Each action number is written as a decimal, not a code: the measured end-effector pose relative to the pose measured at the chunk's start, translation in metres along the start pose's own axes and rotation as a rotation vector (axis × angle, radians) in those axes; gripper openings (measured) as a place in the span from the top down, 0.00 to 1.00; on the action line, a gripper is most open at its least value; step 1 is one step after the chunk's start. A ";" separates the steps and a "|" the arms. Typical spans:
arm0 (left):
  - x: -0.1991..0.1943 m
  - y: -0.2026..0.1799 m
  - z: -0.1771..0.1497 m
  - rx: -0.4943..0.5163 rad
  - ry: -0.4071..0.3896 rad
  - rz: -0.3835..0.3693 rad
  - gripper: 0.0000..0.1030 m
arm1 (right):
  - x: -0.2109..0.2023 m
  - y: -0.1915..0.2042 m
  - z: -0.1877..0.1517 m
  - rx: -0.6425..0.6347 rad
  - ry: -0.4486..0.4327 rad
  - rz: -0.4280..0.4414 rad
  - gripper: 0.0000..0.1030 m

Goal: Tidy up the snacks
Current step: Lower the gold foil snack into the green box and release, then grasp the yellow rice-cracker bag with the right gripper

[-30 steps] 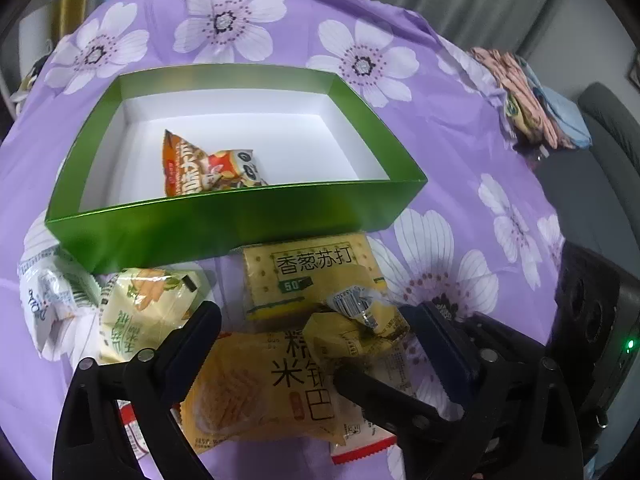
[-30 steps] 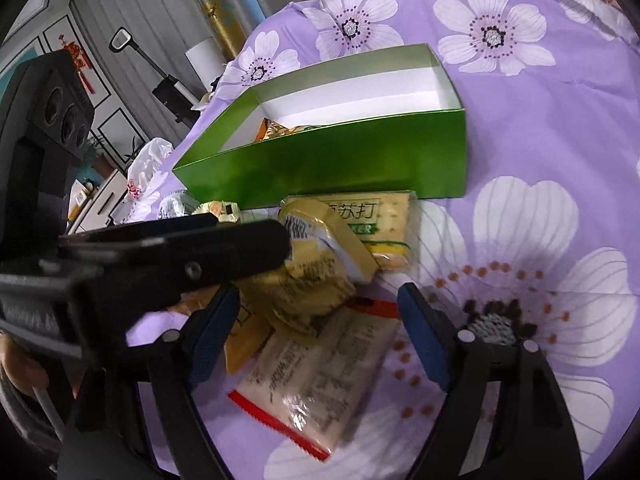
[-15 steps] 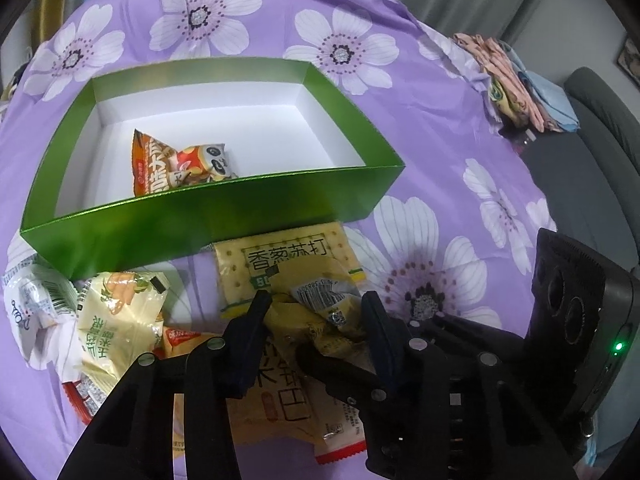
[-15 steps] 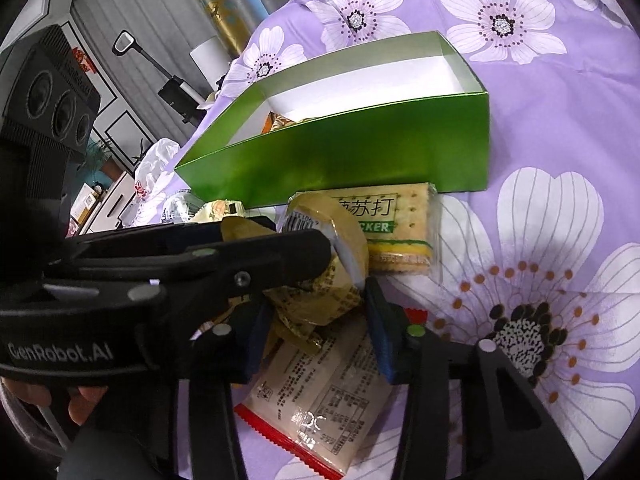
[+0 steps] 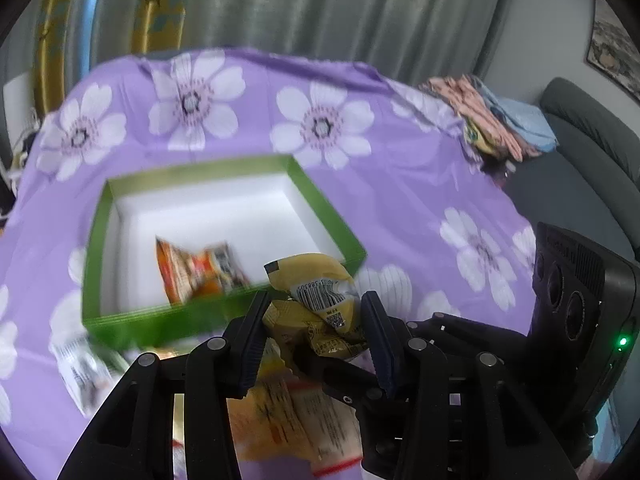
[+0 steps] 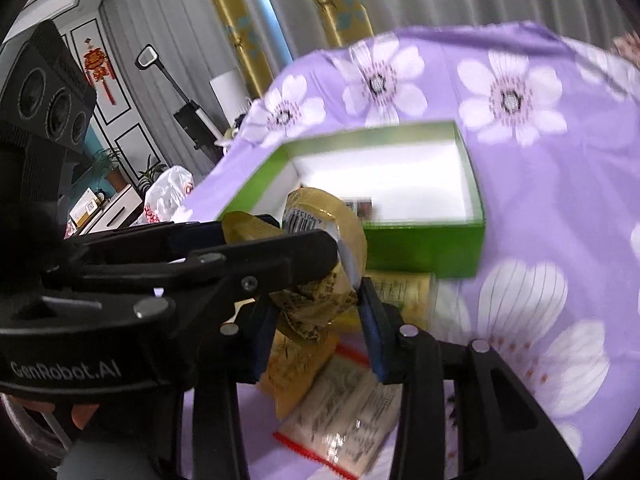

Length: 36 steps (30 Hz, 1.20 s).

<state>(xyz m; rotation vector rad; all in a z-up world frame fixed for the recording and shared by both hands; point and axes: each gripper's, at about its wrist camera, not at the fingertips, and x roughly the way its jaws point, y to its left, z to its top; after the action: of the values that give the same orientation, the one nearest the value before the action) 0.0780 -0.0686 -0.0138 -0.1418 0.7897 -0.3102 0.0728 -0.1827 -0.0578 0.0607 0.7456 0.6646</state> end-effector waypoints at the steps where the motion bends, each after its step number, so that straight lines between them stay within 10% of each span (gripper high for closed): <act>1: 0.000 0.002 0.006 0.002 -0.012 0.004 0.55 | 0.002 0.001 0.007 -0.015 -0.008 -0.005 0.62; 16: 0.041 0.063 0.046 -0.119 -0.009 0.080 0.55 | 0.076 -0.006 0.068 -0.100 0.027 -0.042 0.59; 19: 0.048 0.078 0.045 -0.170 0.026 0.099 0.33 | 0.087 -0.006 0.068 -0.094 0.044 -0.092 0.53; 21: 0.043 0.090 0.042 -0.209 0.015 0.116 0.18 | 0.085 -0.008 0.067 -0.090 0.036 -0.114 0.42; 36: -0.016 0.127 -0.006 -0.345 0.013 0.129 0.17 | 0.017 -0.028 0.022 -0.011 0.039 -0.162 0.33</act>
<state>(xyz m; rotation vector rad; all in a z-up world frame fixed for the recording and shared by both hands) 0.0917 0.0567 -0.0377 -0.4114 0.8567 -0.0509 0.1113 -0.1910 -0.0596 -0.0225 0.7760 0.5163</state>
